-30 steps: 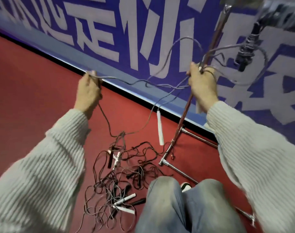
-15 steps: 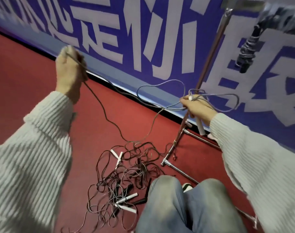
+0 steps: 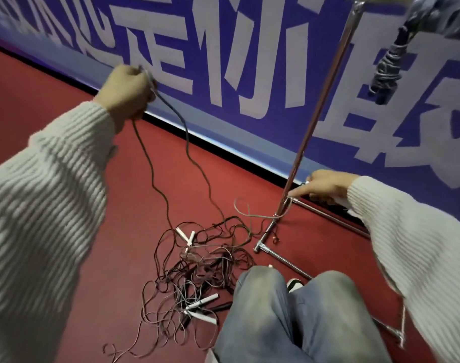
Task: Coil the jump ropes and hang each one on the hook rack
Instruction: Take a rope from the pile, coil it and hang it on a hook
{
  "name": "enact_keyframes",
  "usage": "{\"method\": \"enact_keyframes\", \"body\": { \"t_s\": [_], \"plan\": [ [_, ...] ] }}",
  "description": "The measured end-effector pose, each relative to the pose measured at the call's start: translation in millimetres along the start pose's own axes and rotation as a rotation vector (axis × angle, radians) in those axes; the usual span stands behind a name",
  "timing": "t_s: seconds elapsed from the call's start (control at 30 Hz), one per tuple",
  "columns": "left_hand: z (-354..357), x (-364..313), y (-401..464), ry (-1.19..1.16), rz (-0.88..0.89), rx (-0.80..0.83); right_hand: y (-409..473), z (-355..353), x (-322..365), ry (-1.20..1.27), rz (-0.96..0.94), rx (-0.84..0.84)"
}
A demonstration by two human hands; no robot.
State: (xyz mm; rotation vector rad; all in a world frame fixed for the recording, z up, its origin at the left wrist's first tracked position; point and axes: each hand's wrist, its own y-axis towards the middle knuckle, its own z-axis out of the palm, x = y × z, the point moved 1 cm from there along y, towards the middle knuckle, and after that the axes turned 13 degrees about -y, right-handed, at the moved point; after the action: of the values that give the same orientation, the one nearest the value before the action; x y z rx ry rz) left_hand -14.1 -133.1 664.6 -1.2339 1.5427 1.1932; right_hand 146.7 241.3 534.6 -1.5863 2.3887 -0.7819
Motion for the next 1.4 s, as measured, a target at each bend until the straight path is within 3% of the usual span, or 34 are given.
{"method": "enact_keyframes", "body": {
  "t_s": [0.13, 0.23, 0.33, 0.43, 0.6, 0.67, 0.77, 0.83, 0.9, 0.97, 1.0, 1.07, 1.13, 1.2, 1.3, 1.33, 1.4],
  "plan": [
    [22.2, -1.0, -24.3, -0.035, -0.002, 0.010, -1.9, 12.7, 14.5, 0.280, -0.188, -0.200],
    [27.8, -3.7, -31.4, -0.127, -0.014, -0.006, 0.4, 28.1, 27.5, 0.227, -0.175, -0.218],
    [39.0, -13.9, -42.6, -0.213, 0.054, 0.013, 2.9, 42.1, 44.1, -0.021, -0.152, -0.070],
    [48.3, -28.0, -51.7, -0.250, 0.097, 0.050, -11.1, 42.9, 72.5, -0.063, -0.224, -0.128],
    [68.5, -43.0, -70.4, -0.013, 0.318, 0.192, -57.2, 9.5, 136.4, 0.745, -0.648, -0.181],
    [67.5, -41.5, -74.5, 0.059, 0.418, 0.180, -69.1, -7.6, 146.9, 0.950, -0.674, -0.291],
    [48.4, -9.4, -64.8, 0.285, 0.491, 0.106, -77.5, -44.7, 122.1, 1.298, -0.568, -0.515],
    [28.5, 43.8, -56.1, 0.473, 0.346, 0.052, -79.8, -73.5, 87.5, 1.517, -0.517, -0.667],
    [7.4, 97.1, -54.6, 0.317, -0.003, 0.004, -74.4, -92.0, 48.3, 1.615, -0.440, -0.801],
    [-4.0, 121.8, -59.2, -0.094, -0.312, -0.121, -63.8, -93.4, 15.2, 1.442, -0.265, -0.854],
    [-5.2, 118.4, -61.7, -0.243, -0.344, -0.169, -56.2, -87.8, 4.8, 1.251, -0.162, -0.809],
    [2.5, 85.8, -68.0, -0.369, -0.230, -0.145, -42.1, -63.1, 2.1, 0.758, -0.032, -0.618],
    [15.8, 38.8, -72.7, -0.473, -0.087, -0.038, -39.5, -31.6, 24.3, 0.410, -0.128, -0.443],
    [34.9, -5.9, -80.7, -0.562, 0.003, 0.099, -51.0, -3.2, 67.3, 0.306, -0.358, -0.248],
    [66.9, -50.6, -95.3, -0.627, 0.052, 0.315, -65.7, 31.3, 128.8, 0.365, -0.640, 0.023],
    [74.4, -58.3, -99.7, -0.641, 0.075, 0.365, -70.9, 38.2, 145.3, 0.429, -0.718, 0.068],
    [78.3, -60.4, -103.6, -0.653, 0.187, 0.413, -73.0, 41.6, 170.7, 0.548, -0.761, -0.031]
  ]
}}
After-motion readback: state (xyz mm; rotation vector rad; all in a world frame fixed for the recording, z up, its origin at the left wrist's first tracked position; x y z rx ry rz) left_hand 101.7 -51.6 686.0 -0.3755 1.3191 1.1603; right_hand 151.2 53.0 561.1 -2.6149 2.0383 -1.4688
